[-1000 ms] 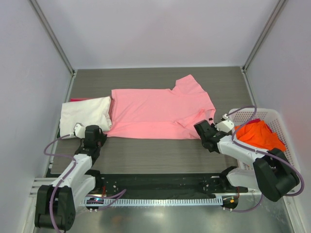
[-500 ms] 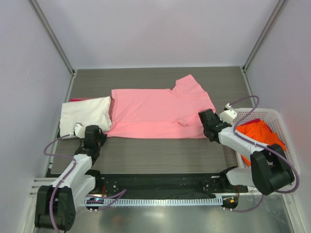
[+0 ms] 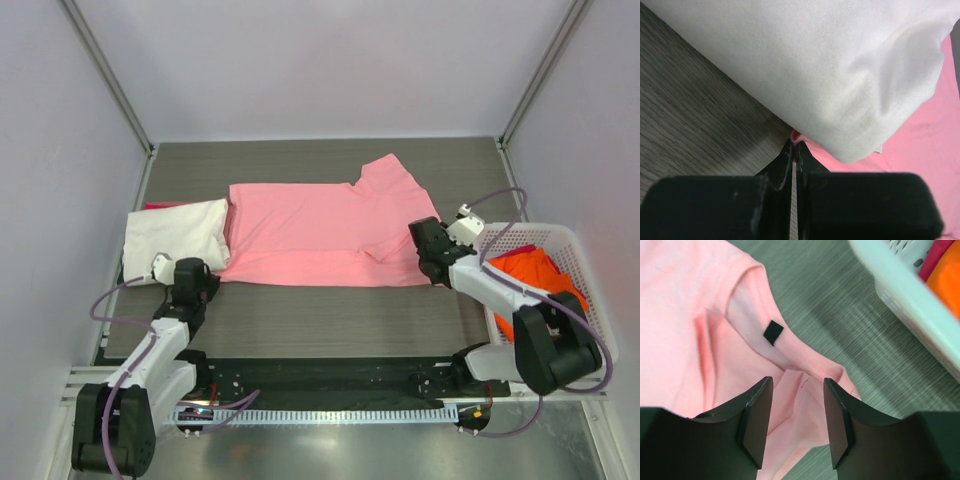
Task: Fold and stack the t-shirts
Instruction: Fold the tshirt
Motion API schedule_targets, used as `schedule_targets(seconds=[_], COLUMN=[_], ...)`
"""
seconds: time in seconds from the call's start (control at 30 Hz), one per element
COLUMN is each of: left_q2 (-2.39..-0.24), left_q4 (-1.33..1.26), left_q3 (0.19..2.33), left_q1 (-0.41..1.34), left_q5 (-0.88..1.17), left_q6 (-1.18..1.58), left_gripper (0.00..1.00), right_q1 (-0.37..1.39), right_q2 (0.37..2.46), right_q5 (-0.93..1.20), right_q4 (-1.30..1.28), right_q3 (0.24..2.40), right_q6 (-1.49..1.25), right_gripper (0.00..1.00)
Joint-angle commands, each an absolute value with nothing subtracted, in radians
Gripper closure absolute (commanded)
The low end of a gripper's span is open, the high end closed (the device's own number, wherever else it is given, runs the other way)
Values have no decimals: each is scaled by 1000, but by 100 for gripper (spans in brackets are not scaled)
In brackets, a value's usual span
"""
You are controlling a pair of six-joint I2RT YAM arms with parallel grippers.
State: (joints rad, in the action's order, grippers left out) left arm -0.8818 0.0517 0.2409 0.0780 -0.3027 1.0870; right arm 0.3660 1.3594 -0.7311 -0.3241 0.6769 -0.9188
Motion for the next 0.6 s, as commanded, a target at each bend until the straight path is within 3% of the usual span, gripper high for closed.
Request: schedule_targets(seconds=[0.0,0.33,0.57], left_q2=[-861,-859,-841], left_q4=[51,55,67], left_q3=[262,262,264], left_q1=[71,71,72], left_q5=[-324,-319,-324], left_q6=[1063,1069,1068], left_gripper=[100,100,100], right_q1=[365,523,571], right_q2=[1211,1011,1061], right_q5=[-729,-687,-663], right_q4=[-350,-497,-420], right_q3=[658,536,463], right_q6=[-910,-1168,-1244], right_gripper=[49,63,69])
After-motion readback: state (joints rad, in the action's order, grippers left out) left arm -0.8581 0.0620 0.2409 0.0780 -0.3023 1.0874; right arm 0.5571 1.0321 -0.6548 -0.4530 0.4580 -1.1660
